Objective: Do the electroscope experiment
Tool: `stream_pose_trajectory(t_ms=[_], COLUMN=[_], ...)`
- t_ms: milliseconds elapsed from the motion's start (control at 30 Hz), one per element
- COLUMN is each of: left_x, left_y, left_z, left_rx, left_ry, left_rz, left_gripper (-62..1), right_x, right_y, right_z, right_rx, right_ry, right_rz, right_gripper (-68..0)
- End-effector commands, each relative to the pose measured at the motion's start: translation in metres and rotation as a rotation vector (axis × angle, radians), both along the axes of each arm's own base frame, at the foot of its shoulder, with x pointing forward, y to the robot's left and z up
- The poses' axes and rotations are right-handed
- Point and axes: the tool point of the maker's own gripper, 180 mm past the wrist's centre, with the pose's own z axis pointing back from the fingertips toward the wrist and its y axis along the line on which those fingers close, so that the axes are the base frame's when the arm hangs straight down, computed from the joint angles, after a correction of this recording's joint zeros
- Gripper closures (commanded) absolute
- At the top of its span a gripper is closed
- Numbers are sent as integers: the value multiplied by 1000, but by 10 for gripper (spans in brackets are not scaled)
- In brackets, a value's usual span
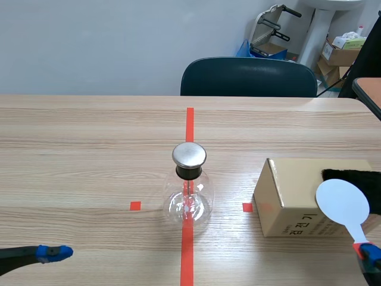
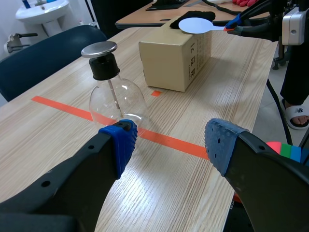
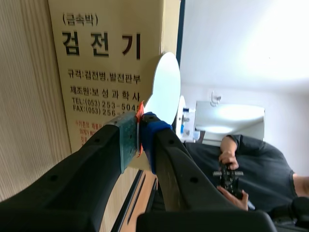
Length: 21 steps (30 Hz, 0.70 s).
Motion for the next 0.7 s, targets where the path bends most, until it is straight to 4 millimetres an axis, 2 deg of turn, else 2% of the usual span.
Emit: stream_pose_trajectory(t_ms=[0,100,167,200,367,433,600,667], left_x=[2,2,1,1,1,1,1,1], left_y=[-6,-6,-7,-7,-7,-7,-7,-7], left_z=[13,14,15,16,17,17,17,16], left_rx=[-48,-52,-60,-64,-66,-66,-66,-65], left_ry=[-26,-28,-32,-35,-36,-36,-36,-35], left_rz=[-5,-6,-8,-9,-9,-9,-9,-9], left_gripper=[-336,-336,-336,-336,-336,-336,-336,-336], right_x=[8,11,12,12,3,3,12,12], right_y=[-17,-40,-46,-43,-4,-4,-48,-58], right_z=[11,12,13,12,8,8,12,13], right_rx=[-45,-66,-72,-72,-49,-48,-84,-93], right_ry=[-64,-72,-74,-72,-50,-51,-71,-75], right_rz=[-71,-198,-227,-213,13,12,-240,-293], right_gripper=[-19,-19,-19,-19,-19,-19,-19,-19])
